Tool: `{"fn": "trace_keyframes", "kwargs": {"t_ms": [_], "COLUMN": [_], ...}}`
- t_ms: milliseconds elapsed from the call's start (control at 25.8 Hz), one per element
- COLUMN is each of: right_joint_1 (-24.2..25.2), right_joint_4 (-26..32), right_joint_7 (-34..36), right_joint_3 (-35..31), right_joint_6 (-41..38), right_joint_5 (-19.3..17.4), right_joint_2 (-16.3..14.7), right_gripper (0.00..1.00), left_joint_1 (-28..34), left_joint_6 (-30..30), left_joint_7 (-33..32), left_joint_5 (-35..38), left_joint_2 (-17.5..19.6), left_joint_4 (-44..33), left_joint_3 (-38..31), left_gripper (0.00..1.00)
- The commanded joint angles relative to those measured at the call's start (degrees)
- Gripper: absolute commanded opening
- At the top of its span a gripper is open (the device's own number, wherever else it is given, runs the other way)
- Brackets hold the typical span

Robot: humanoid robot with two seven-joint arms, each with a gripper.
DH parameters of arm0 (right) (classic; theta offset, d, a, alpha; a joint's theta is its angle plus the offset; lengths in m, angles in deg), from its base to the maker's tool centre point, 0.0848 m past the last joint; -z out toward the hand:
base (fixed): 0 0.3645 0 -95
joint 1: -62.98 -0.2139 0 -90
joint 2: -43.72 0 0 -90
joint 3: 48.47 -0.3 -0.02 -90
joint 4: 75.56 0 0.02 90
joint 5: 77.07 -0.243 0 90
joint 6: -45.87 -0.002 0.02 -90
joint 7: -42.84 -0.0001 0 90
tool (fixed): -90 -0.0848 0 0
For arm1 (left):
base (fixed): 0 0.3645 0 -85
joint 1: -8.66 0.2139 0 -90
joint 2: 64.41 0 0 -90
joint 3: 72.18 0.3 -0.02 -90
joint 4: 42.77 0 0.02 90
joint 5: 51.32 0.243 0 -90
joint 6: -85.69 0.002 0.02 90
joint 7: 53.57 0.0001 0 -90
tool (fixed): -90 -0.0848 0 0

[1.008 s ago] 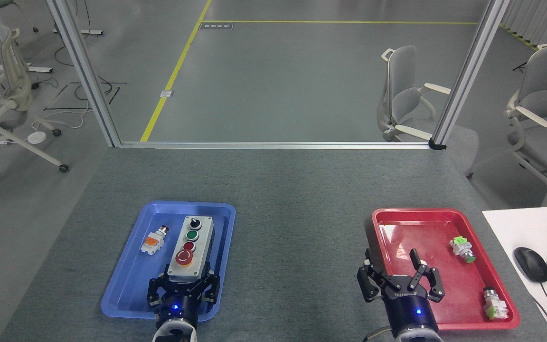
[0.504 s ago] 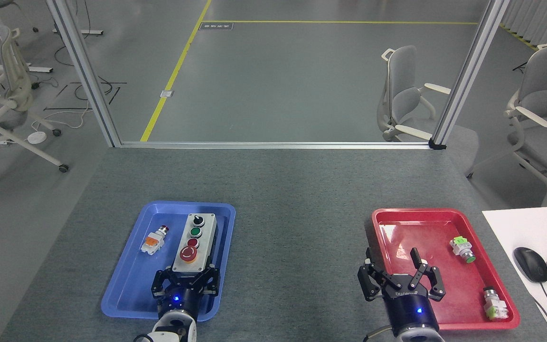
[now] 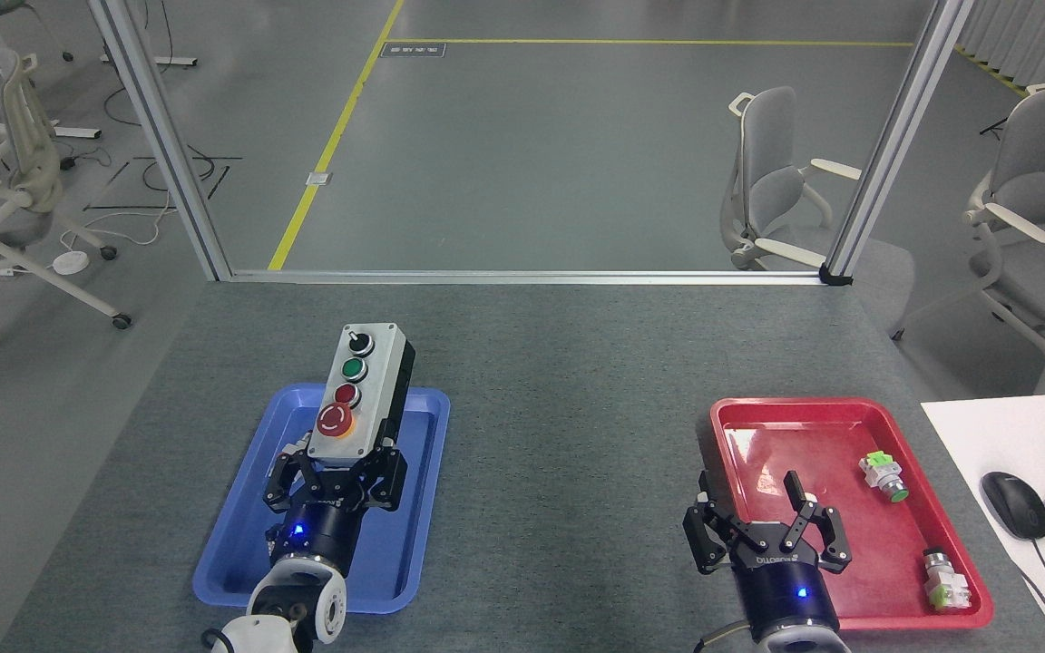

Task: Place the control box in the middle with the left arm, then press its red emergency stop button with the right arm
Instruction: 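Lift the control box off the blue tray and carry it toward the table middle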

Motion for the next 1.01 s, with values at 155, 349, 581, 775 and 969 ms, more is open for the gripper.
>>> {"fn": "trace_keyframes", "kwargs": {"t_ms": [155,349,581,775,969], "right_joint_1": [0.3,0.3,0.3,0.5,0.5], "right_joint_4": [0.0,0.0,0.1,1.1,1.3], "right_joint_7": [0.1,0.1,1.4,1.5,1.5], "right_joint_3": [-0.1,-0.2,-1.9,-2.1,-2.1], "right_joint_6": [-0.1,-0.1,-0.1,-0.3,-0.3], "right_joint_5": [-0.2,-0.4,-0.8,-1.5,-1.5], "right_joint_2": [-0.3,-1.3,-1.7,-1.9,-1.9], "right_gripper": [0.98,0.98,0.98,0.98,0.98], "left_joint_1": [2.4,-1.5,-4.8,-9.0,-12.8], "left_joint_6": [1.2,10.2,11.9,14.3,15.6], "left_joint_7": [0.4,0.4,0.4,-0.4,-0.7], "left_joint_5": [0.6,0.6,0.5,0.5,-0.5], "left_joint_2": [-7.6,-7.7,-7.8,-8.0,-8.0], "left_joint_4": [-3.1,1.2,6.4,15.8,22.3], "left_joint_3": [8.9,20.1,26.9,32.2,37.9], "left_gripper": [0.0,0.0,0.0,0.0,0.0]}}
